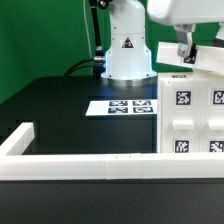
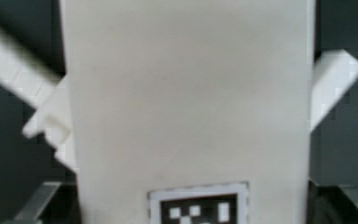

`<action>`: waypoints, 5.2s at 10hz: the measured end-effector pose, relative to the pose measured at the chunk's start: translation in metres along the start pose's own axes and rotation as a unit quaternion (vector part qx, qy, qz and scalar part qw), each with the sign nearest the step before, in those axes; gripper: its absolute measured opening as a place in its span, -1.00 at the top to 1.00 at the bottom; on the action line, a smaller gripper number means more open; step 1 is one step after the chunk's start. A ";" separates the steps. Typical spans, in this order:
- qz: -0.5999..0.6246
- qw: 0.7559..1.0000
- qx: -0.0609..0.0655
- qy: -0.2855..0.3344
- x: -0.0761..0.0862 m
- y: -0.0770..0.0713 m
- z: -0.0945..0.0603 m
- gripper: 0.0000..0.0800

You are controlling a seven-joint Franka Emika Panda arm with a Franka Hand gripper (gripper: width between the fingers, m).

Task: Assemble cabinet

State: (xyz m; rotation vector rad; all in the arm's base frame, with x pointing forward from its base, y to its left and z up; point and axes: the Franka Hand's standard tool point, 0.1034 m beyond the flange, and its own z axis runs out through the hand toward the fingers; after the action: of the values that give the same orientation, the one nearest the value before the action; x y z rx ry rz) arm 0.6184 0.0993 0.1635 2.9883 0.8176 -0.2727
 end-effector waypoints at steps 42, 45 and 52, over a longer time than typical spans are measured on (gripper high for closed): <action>0.484 0.863 0.127 0.065 0.002 -0.019 -0.019 -0.62; 0.401 0.907 0.113 0.069 0.005 -0.020 -0.020 -0.62; -0.013 0.997 0.019 0.078 0.006 -0.023 -0.016 -0.62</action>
Offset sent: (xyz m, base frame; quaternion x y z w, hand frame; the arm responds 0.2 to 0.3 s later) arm 0.0000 0.0000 0.0000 0.0000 0.0000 0.1296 0.9916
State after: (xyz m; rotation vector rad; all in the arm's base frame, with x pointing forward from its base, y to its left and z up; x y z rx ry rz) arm 0.6140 0.1233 0.1789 3.0665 0.8747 -0.0572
